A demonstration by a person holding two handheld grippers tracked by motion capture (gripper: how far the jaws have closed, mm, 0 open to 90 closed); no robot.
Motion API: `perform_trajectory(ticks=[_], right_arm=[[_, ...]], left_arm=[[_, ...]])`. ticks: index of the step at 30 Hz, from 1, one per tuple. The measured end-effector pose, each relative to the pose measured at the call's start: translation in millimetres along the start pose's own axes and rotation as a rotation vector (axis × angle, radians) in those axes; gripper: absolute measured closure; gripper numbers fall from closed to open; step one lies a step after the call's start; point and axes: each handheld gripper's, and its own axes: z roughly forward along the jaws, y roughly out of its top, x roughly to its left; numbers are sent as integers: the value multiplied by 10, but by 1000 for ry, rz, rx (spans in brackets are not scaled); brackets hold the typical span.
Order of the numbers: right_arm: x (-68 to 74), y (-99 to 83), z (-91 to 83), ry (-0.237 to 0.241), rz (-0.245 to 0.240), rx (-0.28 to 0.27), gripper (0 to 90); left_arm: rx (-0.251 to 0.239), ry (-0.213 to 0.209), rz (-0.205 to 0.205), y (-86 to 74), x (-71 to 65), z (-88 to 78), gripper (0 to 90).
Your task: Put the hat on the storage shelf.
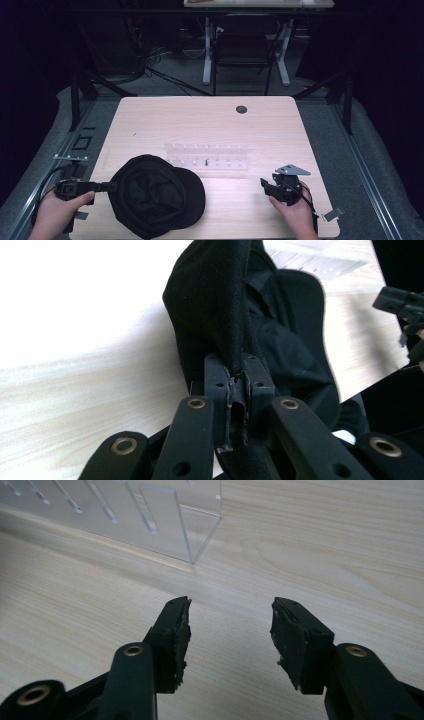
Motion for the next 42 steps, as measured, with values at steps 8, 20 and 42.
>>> perform_trajectory(ticks=[8,20,42], right_arm=[[6,4,3,12,-10,10,494],[0,2,0,-5,7,10,494],[-12,1,3,7,32,12,493]], left_arm=[[10,-1,18,107,-119,-70,844],[99,-55,-43,246,-230,-79,844],[264,-175,-224,355,-237,-16,843]])
